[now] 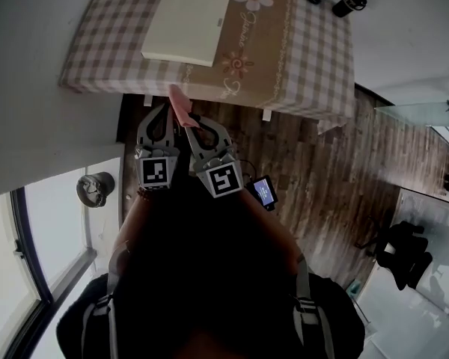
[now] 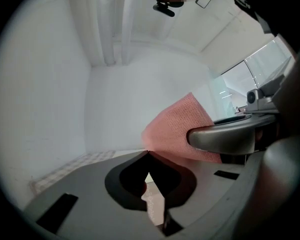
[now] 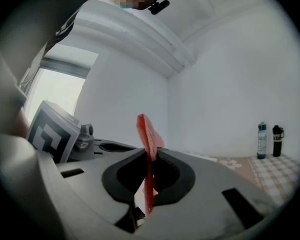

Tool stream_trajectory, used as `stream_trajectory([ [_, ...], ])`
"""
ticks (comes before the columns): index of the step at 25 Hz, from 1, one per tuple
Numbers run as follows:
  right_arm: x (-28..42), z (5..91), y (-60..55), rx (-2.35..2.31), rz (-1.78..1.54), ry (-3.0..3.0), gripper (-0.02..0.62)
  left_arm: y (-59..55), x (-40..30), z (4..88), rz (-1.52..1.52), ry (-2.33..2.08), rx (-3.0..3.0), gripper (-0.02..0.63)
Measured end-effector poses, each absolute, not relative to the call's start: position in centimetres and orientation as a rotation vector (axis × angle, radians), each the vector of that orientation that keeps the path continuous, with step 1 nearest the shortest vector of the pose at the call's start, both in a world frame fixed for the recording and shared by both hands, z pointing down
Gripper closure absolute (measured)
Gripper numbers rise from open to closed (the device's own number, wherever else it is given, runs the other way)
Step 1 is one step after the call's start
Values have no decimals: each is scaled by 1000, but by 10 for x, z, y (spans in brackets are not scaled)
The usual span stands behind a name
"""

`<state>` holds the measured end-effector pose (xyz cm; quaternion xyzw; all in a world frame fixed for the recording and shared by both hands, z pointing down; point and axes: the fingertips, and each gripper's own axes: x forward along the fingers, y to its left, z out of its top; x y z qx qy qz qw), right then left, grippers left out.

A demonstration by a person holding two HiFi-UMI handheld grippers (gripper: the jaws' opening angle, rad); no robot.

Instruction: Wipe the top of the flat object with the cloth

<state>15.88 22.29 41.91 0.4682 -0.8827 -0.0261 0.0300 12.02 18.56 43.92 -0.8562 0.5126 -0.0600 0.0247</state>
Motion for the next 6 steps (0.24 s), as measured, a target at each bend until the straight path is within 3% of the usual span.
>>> stream_trajectory([
  [6, 183, 415, 236, 1504, -117, -2706, 578, 195, 143, 438, -162, 1539, -2660, 606],
])
